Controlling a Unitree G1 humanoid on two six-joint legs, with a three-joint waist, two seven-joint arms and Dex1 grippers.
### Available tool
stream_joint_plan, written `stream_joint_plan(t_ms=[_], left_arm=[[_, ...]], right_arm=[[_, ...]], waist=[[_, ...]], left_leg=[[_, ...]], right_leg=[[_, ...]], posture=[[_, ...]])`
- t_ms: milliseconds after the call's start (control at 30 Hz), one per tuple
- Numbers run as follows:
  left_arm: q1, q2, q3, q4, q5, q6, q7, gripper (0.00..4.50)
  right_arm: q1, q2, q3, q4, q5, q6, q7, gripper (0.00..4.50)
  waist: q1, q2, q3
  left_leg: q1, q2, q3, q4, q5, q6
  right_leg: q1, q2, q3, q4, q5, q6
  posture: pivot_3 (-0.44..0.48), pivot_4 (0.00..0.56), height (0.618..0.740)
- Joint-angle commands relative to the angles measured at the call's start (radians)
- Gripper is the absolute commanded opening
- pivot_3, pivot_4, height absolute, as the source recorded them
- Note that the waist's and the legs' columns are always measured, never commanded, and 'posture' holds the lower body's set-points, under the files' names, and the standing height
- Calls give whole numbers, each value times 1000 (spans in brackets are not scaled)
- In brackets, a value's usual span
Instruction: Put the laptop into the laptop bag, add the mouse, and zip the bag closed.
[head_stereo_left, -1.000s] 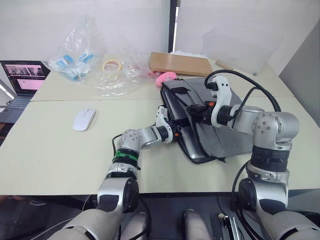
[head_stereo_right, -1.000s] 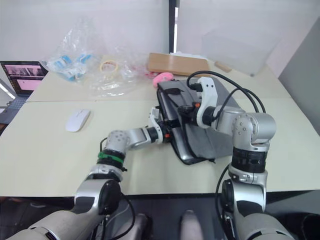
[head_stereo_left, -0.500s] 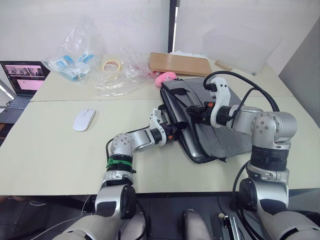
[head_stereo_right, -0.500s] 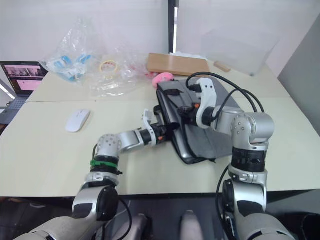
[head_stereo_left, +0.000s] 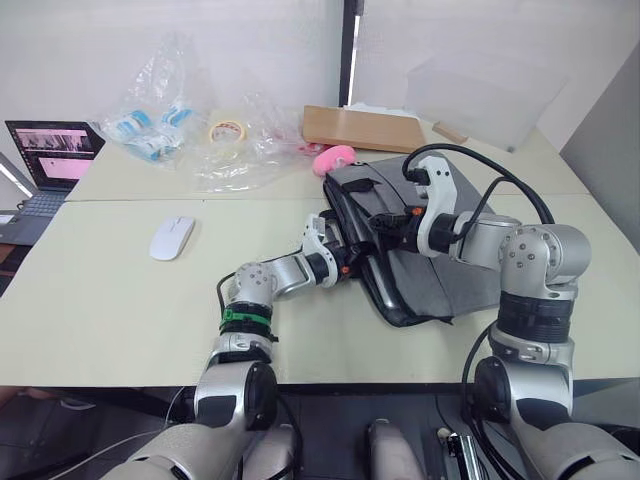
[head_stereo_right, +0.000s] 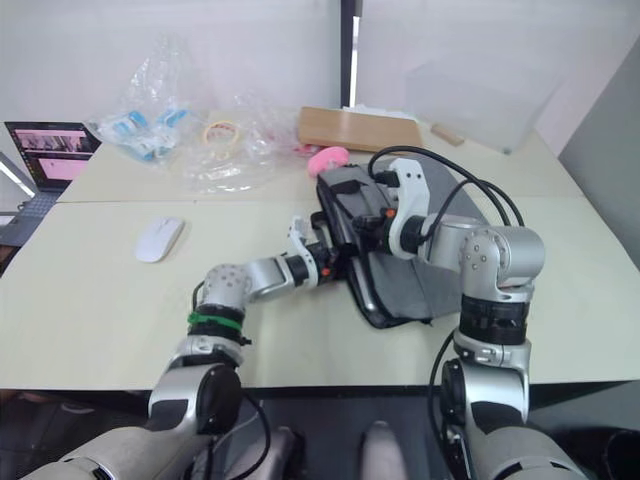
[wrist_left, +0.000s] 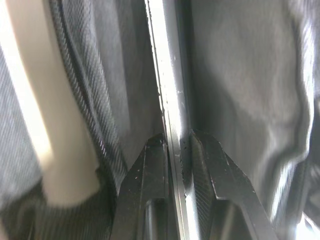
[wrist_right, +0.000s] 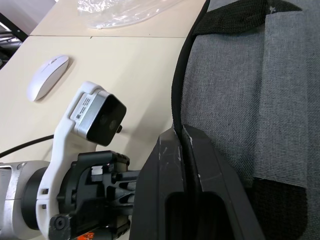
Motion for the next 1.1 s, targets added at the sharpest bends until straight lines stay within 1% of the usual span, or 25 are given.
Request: stream_joint_plan(t_ms=[33,233,333,467,600,667,700,733,767,1000,1033,1100], left_arm=[[-64,-40,-21,29,19,-48,-62,148],[-54,-49,-56,11,47,-15,-116,148],[-67,-71,-77,24,66,-23,-137,148],[-90,-87,-86,51,94,-47,-150,148],[-94,-82,-81,57,99,-49,-158,148],[-86,-69,-83,50,104,-46,-164,1180],[-80,-63,-81,44,105,-44,-165,1444],[-76,-57,-80,39,107,-41,-165,1924],[-68,-47,-83,25,109,-30,-164,2103],[-18,38,-112,-98,117,62,-162,4469],[-13,50,-110,-113,113,79,-161,4469],[12,152,-121,-214,96,165,-192,4469]], right_arm=[[-22,11,-5,-43,30,2,8,0],[-24,13,-11,-34,28,-8,-2,0],[-23,15,-11,-30,28,-13,-2,0],[-27,18,-7,-23,26,-18,-2,0],[-26,16,-6,-23,25,-21,-3,0],[-24,13,-6,-21,24,-24,-3,0],[-23,11,-6,-19,22,-26,-3,0],[-22,9,-6,-17,21,-28,-4,0],[-21,7,-6,-15,19,-32,-4,0],[-19,-8,1,5,8,-57,4,0],[-19,-9,1,8,7,-60,6,0],[-16,-14,6,22,0,-77,12,0]], waist=[[-1,0,0],[-1,0,0],[-1,0,0],[1,0,0],[0,0,0],[0,0,0],[-1,0,0],[-2,0,0],[-2,0,0],[-8,0,0],[-11,0,0],[-20,0,0]], left_leg=[[0,0,0,0,0,0],[0,0,0,0,0,1],[0,0,0,0,-1,1],[0,0,0,0,-1,1],[0,0,0,0,-1,1],[0,0,0,0,-1,2],[0,0,0,0,-1,2],[0,0,0,0,-1,2],[0,0,0,0,-1,2],[0,1,0,0,-1,2],[1,1,0,0,-1,2],[2,1,0,0,-1,2]], right_leg=[[0,0,0,0,0,0],[0,0,0,0,0,0],[0,0,0,0,0,0],[0,0,0,0,0,0],[0,0,0,0,0,0],[0,0,0,0,0,0],[0,0,0,0,0,0],[0,0,0,0,0,0],[0,0,0,0,0,0],[0,1,1,1,0,0],[0,1,2,1,0,0],[0,2,3,1,0,0]], posture=[[0,150,740],[0,150,740],[0,150,740],[0,150,740],[0,150,740],[0,150,740],[0,150,740],[0,150,740],[0,150,740],[0,150,740],[0,150,740],[0,150,740]])
